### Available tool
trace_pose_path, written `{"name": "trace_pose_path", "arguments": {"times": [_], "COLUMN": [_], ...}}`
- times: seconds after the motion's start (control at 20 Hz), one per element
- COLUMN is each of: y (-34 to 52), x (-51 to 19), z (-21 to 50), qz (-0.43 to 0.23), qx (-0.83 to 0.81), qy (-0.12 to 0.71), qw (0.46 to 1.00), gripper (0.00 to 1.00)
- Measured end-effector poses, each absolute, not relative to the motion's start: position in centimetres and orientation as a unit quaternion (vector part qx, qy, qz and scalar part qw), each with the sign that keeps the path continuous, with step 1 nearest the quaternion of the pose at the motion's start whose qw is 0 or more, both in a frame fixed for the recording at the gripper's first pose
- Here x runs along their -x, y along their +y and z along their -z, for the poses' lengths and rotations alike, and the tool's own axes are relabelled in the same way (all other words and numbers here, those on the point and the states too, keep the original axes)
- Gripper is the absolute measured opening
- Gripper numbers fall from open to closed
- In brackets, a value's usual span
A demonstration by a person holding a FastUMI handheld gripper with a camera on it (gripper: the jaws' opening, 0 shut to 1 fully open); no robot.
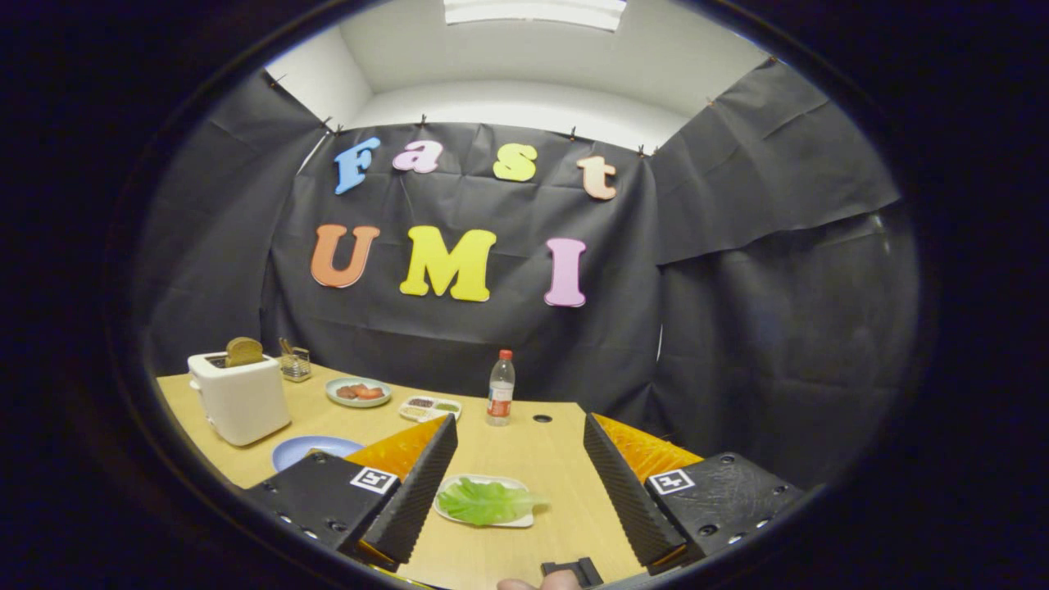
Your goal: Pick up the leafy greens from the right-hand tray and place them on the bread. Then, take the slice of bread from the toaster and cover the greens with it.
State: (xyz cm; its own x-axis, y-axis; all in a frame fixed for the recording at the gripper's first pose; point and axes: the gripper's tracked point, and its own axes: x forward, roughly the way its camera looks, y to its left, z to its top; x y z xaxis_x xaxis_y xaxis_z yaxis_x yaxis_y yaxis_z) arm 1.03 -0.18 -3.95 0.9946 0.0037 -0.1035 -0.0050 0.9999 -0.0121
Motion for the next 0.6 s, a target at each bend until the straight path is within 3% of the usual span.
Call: {"name": "trace_pose_path", "arguments": {"times": [0.6], "y": [3.1], "x": [-6.7], "z": [11.3], "qz": [-0.037], "qx": [0.020], "qy": [0.158], "qw": [0.986], "gripper": [0.95]}}
